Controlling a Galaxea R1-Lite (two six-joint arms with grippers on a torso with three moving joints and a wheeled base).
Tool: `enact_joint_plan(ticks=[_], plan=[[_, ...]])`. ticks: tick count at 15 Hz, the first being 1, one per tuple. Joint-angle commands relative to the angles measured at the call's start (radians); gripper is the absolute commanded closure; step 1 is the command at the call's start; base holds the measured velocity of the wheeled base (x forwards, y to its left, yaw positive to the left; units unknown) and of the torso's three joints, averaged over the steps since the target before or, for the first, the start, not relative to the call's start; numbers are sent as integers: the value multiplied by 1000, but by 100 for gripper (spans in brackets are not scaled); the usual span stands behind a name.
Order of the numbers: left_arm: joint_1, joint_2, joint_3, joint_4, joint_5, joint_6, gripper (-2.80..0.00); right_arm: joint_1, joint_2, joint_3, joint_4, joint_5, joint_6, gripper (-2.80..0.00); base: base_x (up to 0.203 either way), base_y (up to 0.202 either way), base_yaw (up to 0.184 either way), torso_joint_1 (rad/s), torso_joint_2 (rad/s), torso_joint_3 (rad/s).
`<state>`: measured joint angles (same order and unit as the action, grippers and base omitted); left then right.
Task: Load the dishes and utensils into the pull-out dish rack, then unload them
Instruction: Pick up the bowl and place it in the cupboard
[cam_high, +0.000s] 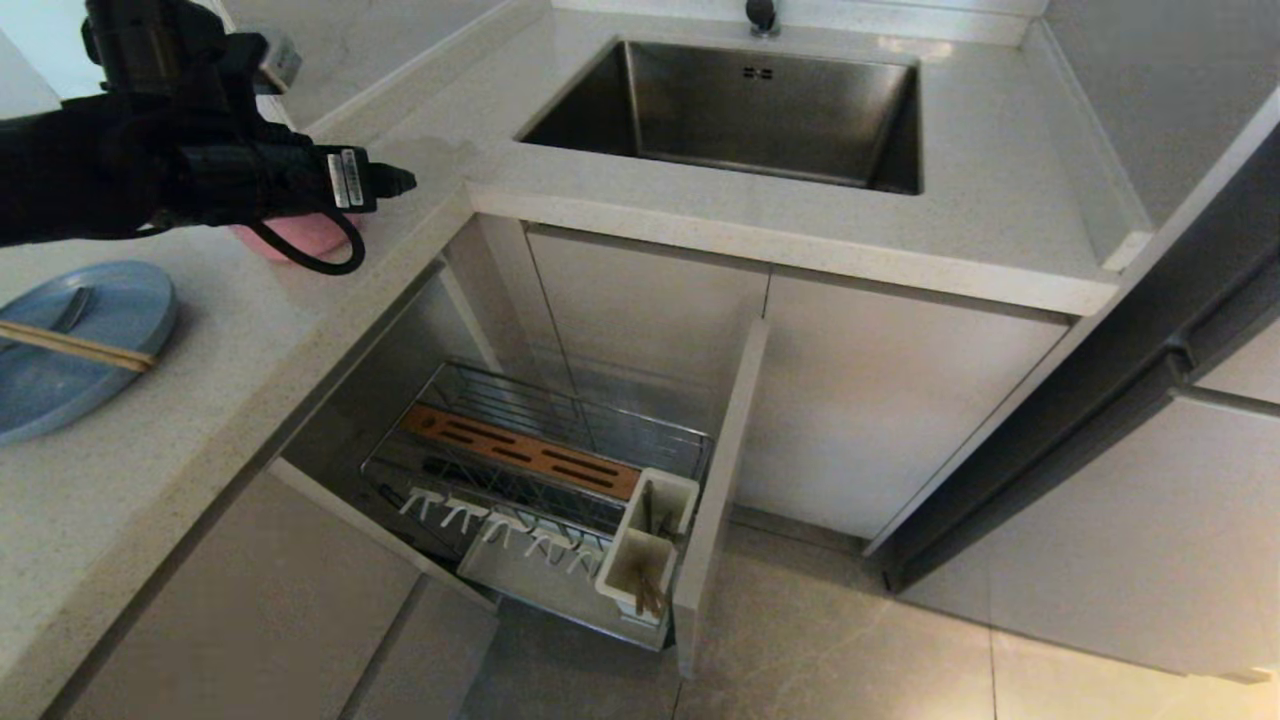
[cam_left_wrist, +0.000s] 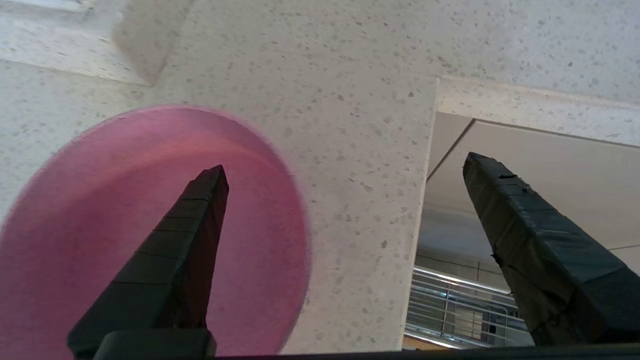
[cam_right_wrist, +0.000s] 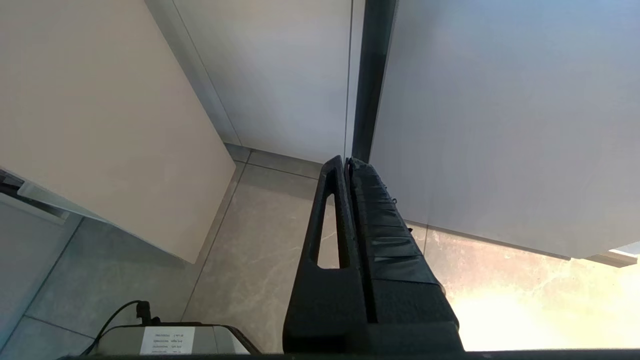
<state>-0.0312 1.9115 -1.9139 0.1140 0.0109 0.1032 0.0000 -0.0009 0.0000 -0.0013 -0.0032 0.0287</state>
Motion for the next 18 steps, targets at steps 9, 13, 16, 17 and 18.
enact_joint_plan(ticks=[9,13,16,17,18], plan=[[1,9,-1,-4,26,33,-280,0,-1,0,0,0,0,0,0,0,0,0,0,0],[1,9,-1,-4,27,36,0,0,-1,0,0,0,0,0,0,0,0,0,0,0],[1,9,1,-1,29,55,0,0,-1,0,0,0,0,0,0,0,0,0,0,0],[1,9,1,-1,28,55,0,0,-1,-1,0,0,0,0,0,0,0,0,0,0],[1,9,1,-1,27,55,0,0,-1,0,0,0,0,0,0,0,0,0,0,0]])
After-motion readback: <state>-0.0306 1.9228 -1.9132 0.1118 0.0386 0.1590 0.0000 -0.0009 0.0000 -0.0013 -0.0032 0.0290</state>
